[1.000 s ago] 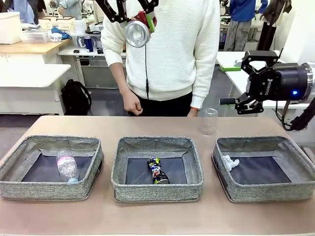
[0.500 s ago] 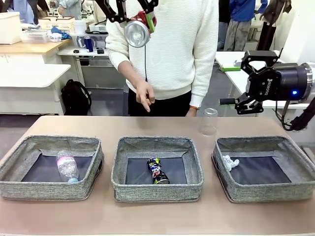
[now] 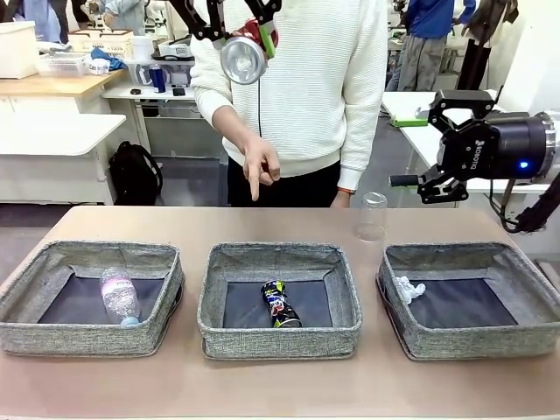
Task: Sort the waste into the appropriate baskets.
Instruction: Place the picked waste into the Fabric basket indicated by the person, then pick up the waste item pointed out by the person.
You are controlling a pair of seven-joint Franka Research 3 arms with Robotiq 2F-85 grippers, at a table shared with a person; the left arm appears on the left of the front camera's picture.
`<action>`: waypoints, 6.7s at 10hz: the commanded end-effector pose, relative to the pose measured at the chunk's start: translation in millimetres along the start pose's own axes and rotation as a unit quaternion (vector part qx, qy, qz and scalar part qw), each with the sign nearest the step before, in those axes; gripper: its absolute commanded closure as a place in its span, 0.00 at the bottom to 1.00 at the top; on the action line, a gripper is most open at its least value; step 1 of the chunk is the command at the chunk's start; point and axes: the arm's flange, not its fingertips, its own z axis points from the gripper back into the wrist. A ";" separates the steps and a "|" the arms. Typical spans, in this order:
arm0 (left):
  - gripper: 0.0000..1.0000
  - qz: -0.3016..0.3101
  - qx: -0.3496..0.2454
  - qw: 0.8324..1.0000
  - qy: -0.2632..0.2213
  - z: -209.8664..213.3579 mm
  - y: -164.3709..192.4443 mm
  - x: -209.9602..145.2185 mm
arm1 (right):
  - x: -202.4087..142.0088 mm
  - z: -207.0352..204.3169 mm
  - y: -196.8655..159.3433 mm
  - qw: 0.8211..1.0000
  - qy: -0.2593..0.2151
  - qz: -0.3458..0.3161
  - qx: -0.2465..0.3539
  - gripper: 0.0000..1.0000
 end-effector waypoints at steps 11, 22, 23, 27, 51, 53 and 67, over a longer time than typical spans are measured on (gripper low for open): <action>0.56 0.042 0.112 0.992 -0.039 -202.2 29.3 -98.0 | 0.9 -0.3 3.3 1.000 0.002 -0.004 0.001 0.00; 0.00 0.108 0.099 0.989 0.005 -278.5 59.5 -57.6 | 0.9 -0.3 3.3 1.000 0.002 -0.004 0.001 0.00; 0.00 0.110 0.098 0.989 0.003 -277.8 59.3 -57.8 | 0.9 -0.3 3.3 1.000 0.002 -0.004 0.001 0.00; 0.00 0.107 0.094 0.990 0.001 -275.4 59.9 -58.6 | 0.9 -0.3 3.3 1.000 0.002 -0.004 0.001 0.00; 0.00 -0.088 -0.543 0.815 -0.181 -113.6 324.8 -131.7 | 0.9 -0.3 3.3 1.000 0.002 -0.004 0.001 0.00; 0.00 -0.088 -0.543 0.815 -0.181 -113.6 324.8 -131.7 | 0.9 -0.3 3.3 1.000 0.002 -0.004 0.001 0.00; 0.00 -0.088 -0.543 0.815 -0.181 -113.6 324.8 -131.7 | 0.9 -0.3 3.3 1.000 0.002 -0.004 0.001 0.00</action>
